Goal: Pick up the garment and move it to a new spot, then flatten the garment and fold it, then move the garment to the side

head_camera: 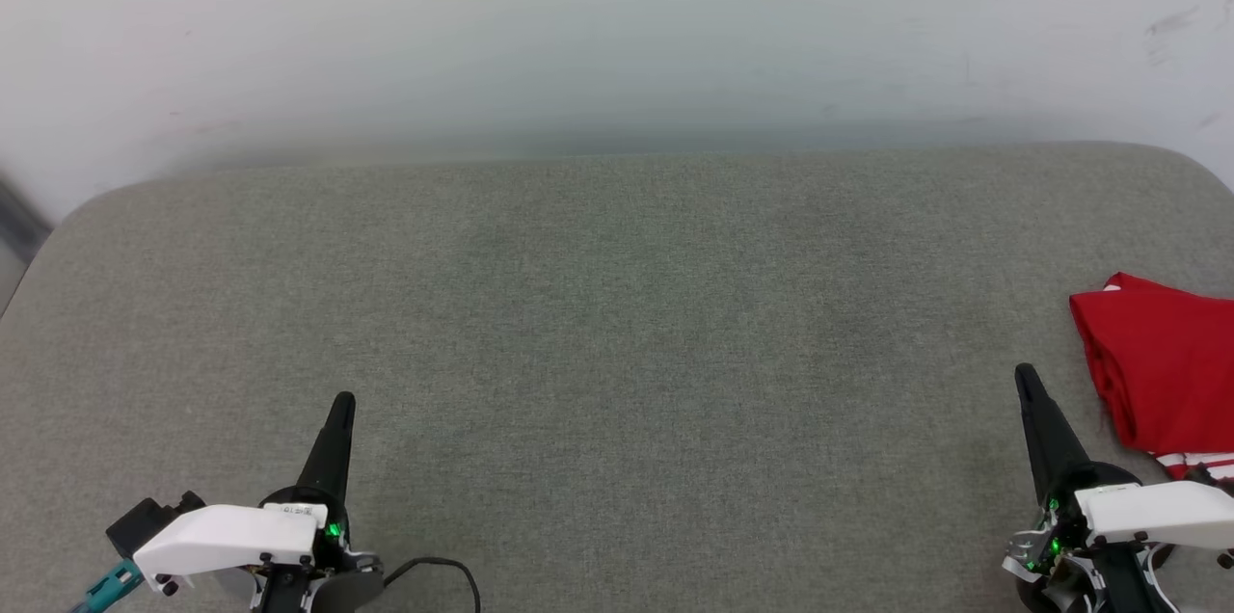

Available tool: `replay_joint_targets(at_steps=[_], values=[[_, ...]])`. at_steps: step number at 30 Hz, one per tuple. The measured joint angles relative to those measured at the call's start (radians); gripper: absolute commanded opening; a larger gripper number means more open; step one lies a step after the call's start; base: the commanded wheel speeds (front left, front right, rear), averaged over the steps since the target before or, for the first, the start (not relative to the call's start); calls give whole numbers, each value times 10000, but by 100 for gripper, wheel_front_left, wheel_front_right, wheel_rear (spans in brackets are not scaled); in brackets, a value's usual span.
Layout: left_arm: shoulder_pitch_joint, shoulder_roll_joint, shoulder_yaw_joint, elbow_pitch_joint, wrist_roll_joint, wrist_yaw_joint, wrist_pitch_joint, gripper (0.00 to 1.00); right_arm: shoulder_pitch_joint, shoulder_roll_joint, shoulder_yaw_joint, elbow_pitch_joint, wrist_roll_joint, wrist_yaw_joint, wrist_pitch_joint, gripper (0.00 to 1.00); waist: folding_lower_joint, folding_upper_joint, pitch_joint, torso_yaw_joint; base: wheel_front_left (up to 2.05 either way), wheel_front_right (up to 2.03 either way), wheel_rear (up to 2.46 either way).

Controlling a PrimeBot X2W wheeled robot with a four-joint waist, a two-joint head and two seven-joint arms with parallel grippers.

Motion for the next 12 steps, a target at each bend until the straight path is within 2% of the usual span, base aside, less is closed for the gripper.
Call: replay_joint_targets(at_steps=[12], values=[[-154,2,63,86,-932,-82,215,0,-55,2,-48,90,878,0,242,0,0,0,-20,-17,0,0,0]])
